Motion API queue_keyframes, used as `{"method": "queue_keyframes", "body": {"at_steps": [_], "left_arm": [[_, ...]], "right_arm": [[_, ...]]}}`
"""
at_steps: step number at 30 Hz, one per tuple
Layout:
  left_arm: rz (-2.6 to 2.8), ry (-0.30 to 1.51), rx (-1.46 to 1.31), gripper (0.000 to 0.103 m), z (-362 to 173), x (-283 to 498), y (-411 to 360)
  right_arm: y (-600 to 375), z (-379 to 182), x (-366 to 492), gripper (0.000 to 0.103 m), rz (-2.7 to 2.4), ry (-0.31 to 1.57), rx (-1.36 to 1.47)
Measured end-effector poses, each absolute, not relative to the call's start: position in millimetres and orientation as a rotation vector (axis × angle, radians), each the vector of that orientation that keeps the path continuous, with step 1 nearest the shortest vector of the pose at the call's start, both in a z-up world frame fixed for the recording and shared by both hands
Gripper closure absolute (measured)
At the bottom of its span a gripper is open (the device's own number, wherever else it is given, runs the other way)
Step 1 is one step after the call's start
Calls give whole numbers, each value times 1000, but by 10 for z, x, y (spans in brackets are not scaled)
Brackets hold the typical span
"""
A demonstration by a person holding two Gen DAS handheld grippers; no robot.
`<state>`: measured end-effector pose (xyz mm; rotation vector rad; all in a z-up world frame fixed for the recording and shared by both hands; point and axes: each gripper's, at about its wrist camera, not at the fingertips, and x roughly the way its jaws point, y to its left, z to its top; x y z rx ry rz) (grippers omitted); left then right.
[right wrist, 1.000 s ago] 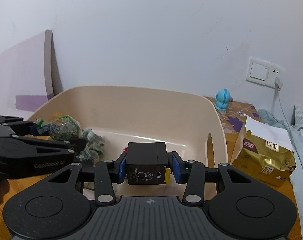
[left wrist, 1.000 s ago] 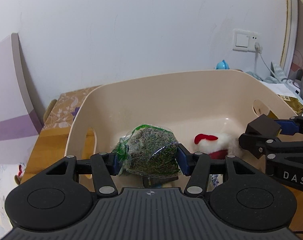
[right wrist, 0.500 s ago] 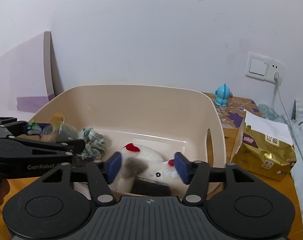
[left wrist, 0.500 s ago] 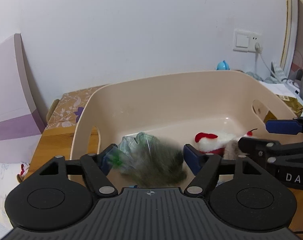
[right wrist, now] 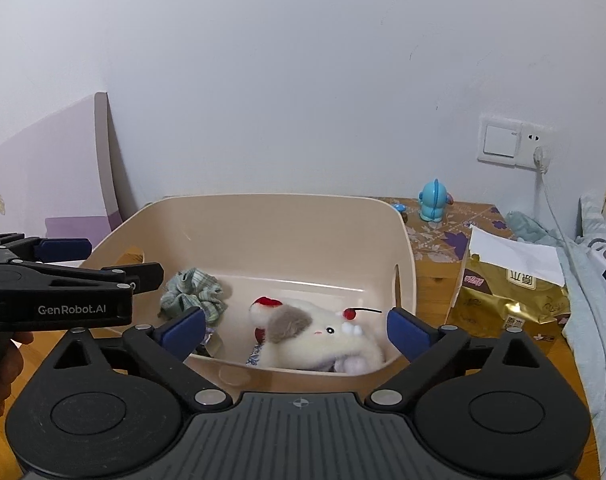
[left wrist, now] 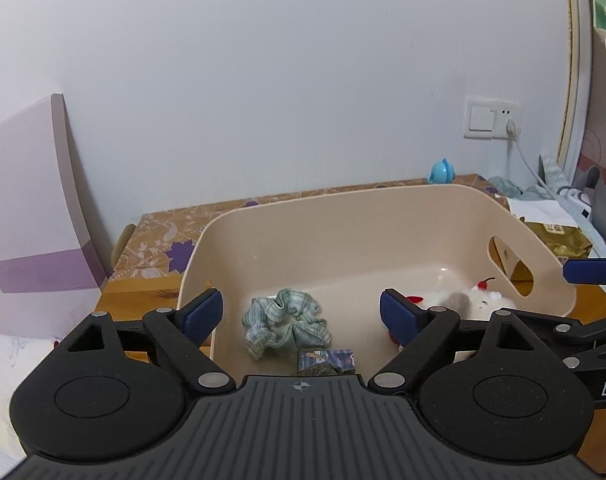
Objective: Organize objects
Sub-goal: 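Lower into the bin and open the left tool while the right tool opens too, then move both open tools back toward the white card box and round tin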
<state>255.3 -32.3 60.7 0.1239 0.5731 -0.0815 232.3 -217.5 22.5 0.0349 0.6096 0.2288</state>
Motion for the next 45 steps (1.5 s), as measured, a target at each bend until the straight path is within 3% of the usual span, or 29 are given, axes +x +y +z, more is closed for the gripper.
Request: {"method": "queue_keyframes", "body": {"at_steps": [18, 45], "left_arm": [[-83, 543, 96, 14, 749, 2089, -210], [-106, 640, 90, 14, 190, 1679, -23]], "right_arm": [[-2307, 313, 1871, 0, 220, 584, 39], [-2388, -101, 1484, 0, 207, 667, 2]]}}
